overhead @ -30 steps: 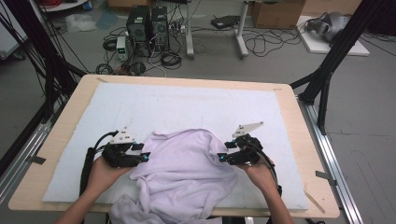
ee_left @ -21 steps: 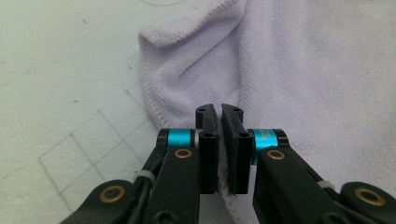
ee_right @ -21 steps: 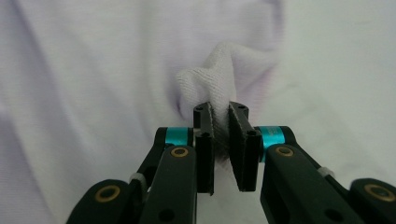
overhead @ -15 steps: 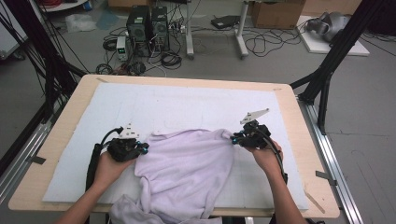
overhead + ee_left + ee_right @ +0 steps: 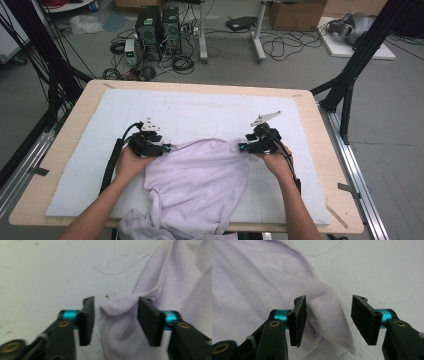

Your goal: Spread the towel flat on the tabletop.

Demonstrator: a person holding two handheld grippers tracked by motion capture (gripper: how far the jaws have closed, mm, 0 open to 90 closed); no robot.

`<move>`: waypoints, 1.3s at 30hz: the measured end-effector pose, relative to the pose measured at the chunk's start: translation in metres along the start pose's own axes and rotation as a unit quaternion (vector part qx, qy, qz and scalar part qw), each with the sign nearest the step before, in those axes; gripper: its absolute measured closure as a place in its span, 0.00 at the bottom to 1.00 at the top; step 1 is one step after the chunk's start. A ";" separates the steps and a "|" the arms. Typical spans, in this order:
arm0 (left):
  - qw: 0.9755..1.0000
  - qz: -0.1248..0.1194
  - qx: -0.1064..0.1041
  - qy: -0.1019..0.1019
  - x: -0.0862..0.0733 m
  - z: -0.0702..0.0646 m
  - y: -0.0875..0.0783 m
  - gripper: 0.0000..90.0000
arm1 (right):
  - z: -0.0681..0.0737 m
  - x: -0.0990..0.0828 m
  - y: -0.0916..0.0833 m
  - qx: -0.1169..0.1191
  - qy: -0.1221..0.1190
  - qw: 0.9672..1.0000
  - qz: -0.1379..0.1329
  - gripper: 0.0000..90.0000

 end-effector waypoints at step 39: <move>0.998 -0.048 -0.040 0.022 -0.025 -0.051 -0.045 0.49 | 0.065 -0.017 -0.040 0.024 -0.067 0.996 -0.058 0.54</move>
Point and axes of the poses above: each handheld gripper's, and its own axes: y roughly forward along the jaws, x roughly out of its top, z roughly to its left, the point moved 7 cm from there along y, roughly forward along the jaws, and after that the axes turned 15 degrees about -x, right-handed, at the moved point
